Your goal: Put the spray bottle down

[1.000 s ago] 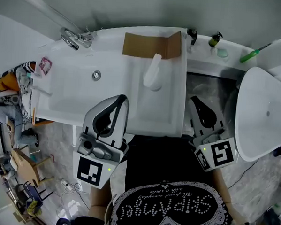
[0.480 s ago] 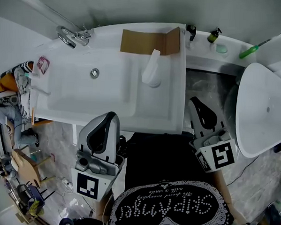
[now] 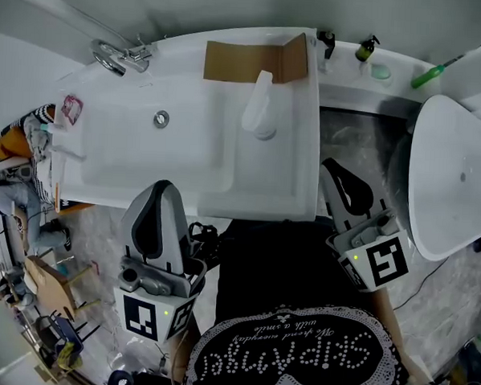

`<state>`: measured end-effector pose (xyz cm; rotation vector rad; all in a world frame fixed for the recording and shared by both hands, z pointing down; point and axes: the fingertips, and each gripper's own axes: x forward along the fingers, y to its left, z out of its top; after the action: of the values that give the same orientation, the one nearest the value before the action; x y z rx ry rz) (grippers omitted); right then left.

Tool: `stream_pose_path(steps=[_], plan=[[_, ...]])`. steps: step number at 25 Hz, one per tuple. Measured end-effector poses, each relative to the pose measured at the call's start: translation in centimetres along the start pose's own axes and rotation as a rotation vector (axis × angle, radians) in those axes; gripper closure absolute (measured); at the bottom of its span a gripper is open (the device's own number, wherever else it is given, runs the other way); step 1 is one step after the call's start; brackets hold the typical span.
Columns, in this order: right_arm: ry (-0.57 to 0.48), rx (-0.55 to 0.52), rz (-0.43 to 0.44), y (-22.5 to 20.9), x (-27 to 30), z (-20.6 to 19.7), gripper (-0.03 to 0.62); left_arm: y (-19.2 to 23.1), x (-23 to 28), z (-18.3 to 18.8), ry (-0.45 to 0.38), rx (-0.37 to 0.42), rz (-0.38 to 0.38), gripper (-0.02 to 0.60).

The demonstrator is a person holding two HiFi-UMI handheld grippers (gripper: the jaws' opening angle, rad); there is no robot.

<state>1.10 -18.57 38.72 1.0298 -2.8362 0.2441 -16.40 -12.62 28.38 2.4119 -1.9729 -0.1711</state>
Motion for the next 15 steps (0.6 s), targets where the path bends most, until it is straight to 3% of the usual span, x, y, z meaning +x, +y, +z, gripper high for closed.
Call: stream_pose_path(steps=[7,12,15], plan=[[0.036,0.013,0.041,0.4,0.4,-0.7,0.566,0.0,-0.3,-1.1,0.023,0.026,-0.009,0.577],[0.051,0.033,0.011,-0.1,0.4,-1.2,0.568,-0.4,0.4,-0.8,0.004,-0.038,-0.02,0.577],[0.058,0.041,0.003,-0.3,0.5,-1.3,0.568,-0.2,0.1,-1.3,0.025,-0.019,-0.023,0.577]])
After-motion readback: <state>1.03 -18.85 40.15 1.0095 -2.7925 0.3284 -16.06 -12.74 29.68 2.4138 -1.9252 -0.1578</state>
